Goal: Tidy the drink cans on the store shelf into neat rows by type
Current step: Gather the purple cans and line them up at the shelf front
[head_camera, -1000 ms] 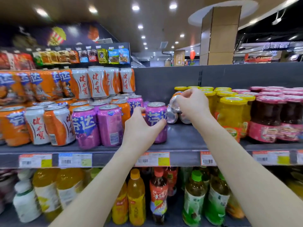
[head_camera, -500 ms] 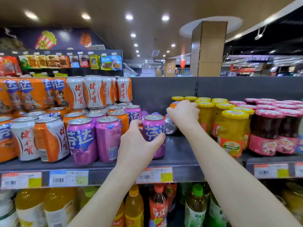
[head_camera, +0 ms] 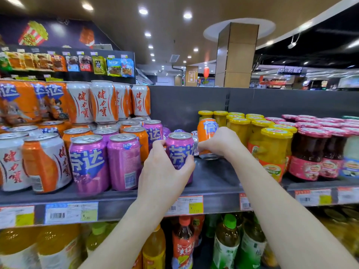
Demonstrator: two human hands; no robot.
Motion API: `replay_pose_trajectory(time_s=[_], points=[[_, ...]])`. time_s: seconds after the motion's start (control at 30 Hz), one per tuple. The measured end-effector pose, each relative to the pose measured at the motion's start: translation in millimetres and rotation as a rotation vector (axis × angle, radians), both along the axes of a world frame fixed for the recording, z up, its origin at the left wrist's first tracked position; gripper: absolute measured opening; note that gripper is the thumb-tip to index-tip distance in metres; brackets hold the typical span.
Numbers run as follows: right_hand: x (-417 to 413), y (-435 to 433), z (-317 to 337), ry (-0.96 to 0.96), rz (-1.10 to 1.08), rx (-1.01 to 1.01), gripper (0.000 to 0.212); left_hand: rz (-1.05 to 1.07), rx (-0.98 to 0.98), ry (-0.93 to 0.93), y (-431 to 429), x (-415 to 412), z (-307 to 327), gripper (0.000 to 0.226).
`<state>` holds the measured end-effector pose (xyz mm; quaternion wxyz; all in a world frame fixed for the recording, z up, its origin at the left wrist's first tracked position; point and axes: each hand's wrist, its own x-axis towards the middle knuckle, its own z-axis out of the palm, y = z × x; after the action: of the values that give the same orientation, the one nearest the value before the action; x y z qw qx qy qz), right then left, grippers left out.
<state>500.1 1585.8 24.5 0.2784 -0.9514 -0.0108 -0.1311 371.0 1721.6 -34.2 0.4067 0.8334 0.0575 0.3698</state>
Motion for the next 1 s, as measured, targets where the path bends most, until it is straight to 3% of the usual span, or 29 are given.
replay_pose_trajectory(time_s=[0.17, 0.27, 0.4, 0.53, 0.8, 1.0], points=[[-15.2, -4.0, -19.9, -0.053, 0.108, 0.267, 0.059, -0.003, 0.020, -0.017, 0.4, -1.1, 0.3, 0.070], [-28.8, -5.1, -31.8, -0.085, 0.261, 0.386, 0.069, 0.010, 0.041, -0.034, 0.8, -0.6, -1.8, 0.072], [-39.3, -10.6, -42.3, -0.094, 0.358, 0.359, 0.084, 0.017, 0.054, -0.073, 2.0, -1.9, -4.0, 0.071], [-41.8, -16.2, -45.5, -0.041, 0.435, 0.348, 0.084, 0.015, 0.086, -0.102, 2.4, -5.1, -4.6, 0.076], [-57.2, -33.0, -36.7, 0.085, 0.635, 0.298, 0.086, 0.057, 0.268, -0.146, 8.6, -8.6, -4.8, 0.070], [-60.5, -31.7, -38.3, 0.115, 0.789, 0.352, 0.075, -0.005, 0.519, -0.162, 10.5, -12.7, 21.5, 0.062]])
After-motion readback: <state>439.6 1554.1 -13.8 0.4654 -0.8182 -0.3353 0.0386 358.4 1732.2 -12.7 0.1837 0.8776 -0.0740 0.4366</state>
